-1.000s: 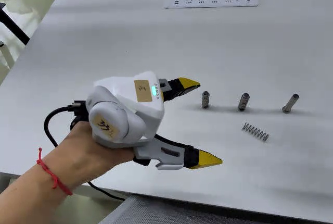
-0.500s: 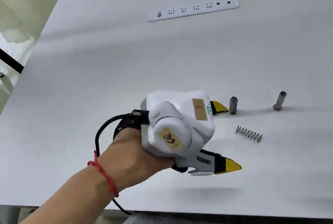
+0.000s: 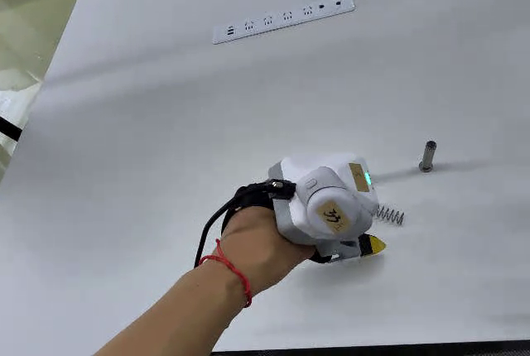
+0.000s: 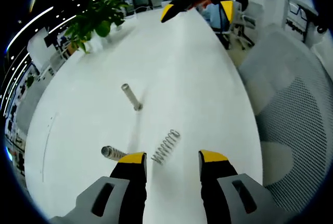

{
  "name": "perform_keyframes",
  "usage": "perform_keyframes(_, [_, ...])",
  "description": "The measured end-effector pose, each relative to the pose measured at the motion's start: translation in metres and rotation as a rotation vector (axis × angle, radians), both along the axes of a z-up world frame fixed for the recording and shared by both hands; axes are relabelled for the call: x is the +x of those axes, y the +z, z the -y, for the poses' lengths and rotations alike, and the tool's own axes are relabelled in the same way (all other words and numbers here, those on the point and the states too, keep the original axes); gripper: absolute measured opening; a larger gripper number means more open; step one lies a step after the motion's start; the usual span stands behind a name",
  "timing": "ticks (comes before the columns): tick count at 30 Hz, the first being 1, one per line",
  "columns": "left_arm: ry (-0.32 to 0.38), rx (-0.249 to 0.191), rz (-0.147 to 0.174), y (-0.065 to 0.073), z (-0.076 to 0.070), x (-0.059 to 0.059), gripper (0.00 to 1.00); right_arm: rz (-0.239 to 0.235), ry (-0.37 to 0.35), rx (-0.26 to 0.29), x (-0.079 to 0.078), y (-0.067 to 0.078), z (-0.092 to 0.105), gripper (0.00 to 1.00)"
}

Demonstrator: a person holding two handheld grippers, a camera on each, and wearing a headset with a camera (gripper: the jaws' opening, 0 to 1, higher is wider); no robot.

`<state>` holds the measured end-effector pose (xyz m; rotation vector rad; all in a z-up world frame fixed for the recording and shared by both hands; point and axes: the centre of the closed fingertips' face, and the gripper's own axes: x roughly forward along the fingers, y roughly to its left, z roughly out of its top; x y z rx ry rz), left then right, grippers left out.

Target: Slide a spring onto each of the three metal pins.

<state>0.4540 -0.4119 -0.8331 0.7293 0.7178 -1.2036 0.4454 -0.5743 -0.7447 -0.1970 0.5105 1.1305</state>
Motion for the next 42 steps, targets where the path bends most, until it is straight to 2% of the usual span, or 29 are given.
perform_keyframes(14, [0.035, 0.058, -0.038, -0.019, 0.000, 0.006, 0.36, 0.002, -0.030, 0.019, 0.000, 0.002, 0.004, 0.79])
perform_keyframes(18, [0.055, 0.050, -0.052, -0.018, -0.002, 0.006, 0.35, 0.006, -0.035, 0.027, 0.001, 0.003, 0.003, 0.79])
perform_keyframes(20, [0.083, 0.044, -0.070, -0.019, -0.004, 0.006, 0.35, 0.006, -0.039, 0.027, 0.001, 0.003, 0.004, 0.79])
perform_keyframes(34, [0.096, 0.046, -0.082, -0.020, -0.008, -0.005, 0.21, 0.000, -0.046, 0.021, 0.000, 0.001, 0.010, 0.79])
perform_keyframes(42, [0.080, 0.057, -0.073, -0.019, -0.008, -0.006, 0.17, -0.007, -0.044, 0.020, -0.001, -0.004, 0.011, 0.80])
